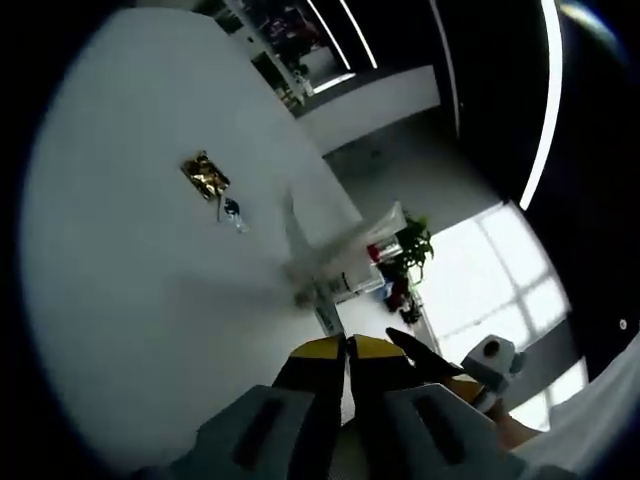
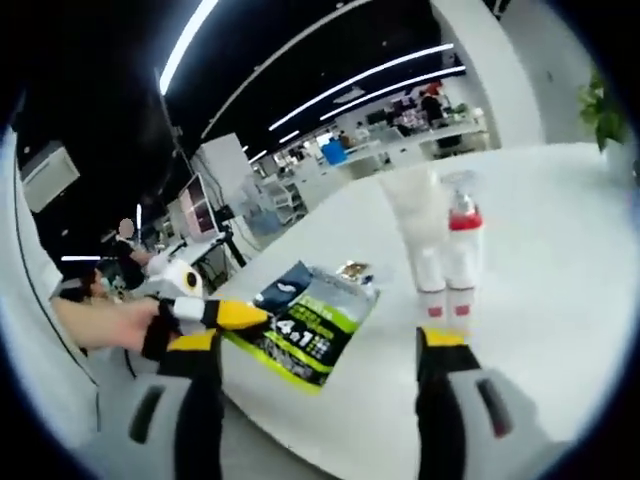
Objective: Arrange the skincare products in the storage area until every visible bottle or jar stands upright without overlapping.
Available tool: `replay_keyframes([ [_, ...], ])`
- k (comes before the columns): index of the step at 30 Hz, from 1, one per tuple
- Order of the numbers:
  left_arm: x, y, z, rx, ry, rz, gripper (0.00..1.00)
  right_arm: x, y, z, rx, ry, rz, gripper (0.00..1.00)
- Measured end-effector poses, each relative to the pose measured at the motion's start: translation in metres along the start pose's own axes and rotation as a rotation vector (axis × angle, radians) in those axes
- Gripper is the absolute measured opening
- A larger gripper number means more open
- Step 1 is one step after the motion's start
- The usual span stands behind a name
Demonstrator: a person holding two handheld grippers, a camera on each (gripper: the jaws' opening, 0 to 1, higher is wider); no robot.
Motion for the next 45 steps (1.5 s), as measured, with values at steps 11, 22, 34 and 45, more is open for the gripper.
replay_keyframes([
  [11, -0.001, -0.021, 0.017, -0.055, 0.004, 0.047, 0.00, 0.006, 0.016, -0.028, 0.117, 0.009, 0.031, 0.93],
  [22, -0.001, -0.030, 0.038, -0.197, -0.035, 0.088, 0.00, 0.011, 0.024, -0.045, 0.171, -0.015, 0.044, 0.98],
  [34, -0.002, -0.032, 0.038, -0.353, -0.247, 0.182, 0.08, 0.014, 0.021, -0.047, 0.177, -0.037, 0.047, 0.98],
  [45, -0.006, -0.025, 0.030, -0.514, -0.556, 0.304, 0.24, 0.018, 0.023, -0.048, 0.185, -0.057, 0.045, 0.98],
])
Point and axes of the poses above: the point that each gripper's makers call its tool centre point, and the gripper's own axes: y roughly backward along the fingers, z roughly to its left, x roughly out of its underside, the point moved 10 cm from there along y, roughly backward along the fingers, and after that the axes turned 12 degrees about z, right-handed, at the moved point
